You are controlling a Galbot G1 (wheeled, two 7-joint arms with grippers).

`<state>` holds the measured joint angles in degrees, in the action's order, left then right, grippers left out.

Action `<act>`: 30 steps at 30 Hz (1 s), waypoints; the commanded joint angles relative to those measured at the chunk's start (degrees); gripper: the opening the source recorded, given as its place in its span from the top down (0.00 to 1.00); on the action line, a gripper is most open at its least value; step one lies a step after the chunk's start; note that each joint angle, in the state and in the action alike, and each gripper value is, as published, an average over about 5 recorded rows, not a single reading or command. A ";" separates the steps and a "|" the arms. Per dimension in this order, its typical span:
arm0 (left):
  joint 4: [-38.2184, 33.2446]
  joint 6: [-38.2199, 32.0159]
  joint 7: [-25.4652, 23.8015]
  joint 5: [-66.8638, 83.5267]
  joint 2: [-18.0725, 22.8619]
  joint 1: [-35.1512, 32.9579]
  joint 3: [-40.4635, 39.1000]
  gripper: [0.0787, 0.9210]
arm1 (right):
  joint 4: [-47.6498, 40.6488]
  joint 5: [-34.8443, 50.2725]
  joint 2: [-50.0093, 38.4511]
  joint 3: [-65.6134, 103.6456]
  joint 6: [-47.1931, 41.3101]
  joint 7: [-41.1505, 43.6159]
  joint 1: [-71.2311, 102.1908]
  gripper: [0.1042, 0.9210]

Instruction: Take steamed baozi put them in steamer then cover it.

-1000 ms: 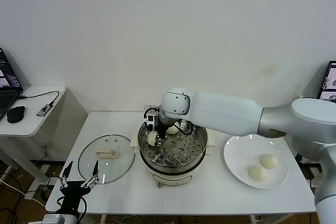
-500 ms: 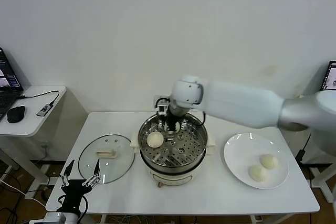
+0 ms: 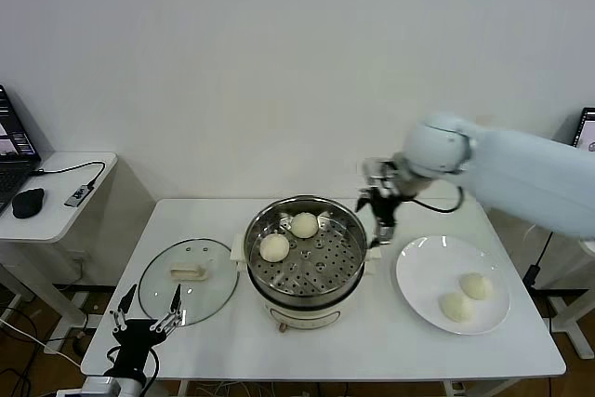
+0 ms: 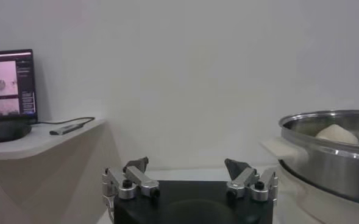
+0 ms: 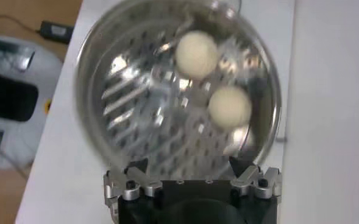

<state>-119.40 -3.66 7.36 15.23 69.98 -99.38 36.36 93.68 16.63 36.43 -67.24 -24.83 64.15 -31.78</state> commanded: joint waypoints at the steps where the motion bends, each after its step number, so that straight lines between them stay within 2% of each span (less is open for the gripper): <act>1: 0.20 -0.02 0.07 -0.11 -0.06 -0.26 -0.23 0.12 | 4.82 -11.86 -18.90 12.05 8.06 4.40 14.47 0.12; 6: 0.11 0.05 0.15 -0.22 -0.09 -0.59 -0.30 0.12 | 3.67 -17.59 -23.41 29.96 9.93 2.96 36.79 0.12; 14: 0.14 -0.03 0.14 -0.53 0.16 -1.00 -0.21 0.12 | 1.63 -23.15 -25.30 51.20 13.19 1.41 61.69 0.12; 22: -0.01 -0.11 0.13 -0.79 0.41 -1.36 -0.22 0.12 | -0.86 -26.24 -21.58 55.74 13.69 -1.93 68.56 0.12; 30: -0.22 -0.15 0.13 -0.96 0.60 -1.71 0.09 0.12 | -4.17 -26.70 -15.28 51.80 13.98 -4.53 65.77 0.12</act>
<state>-119.55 -3.78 7.48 14.28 70.56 -100.94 36.27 91.90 -7.20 17.78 -19.65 -12.00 61.76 27.18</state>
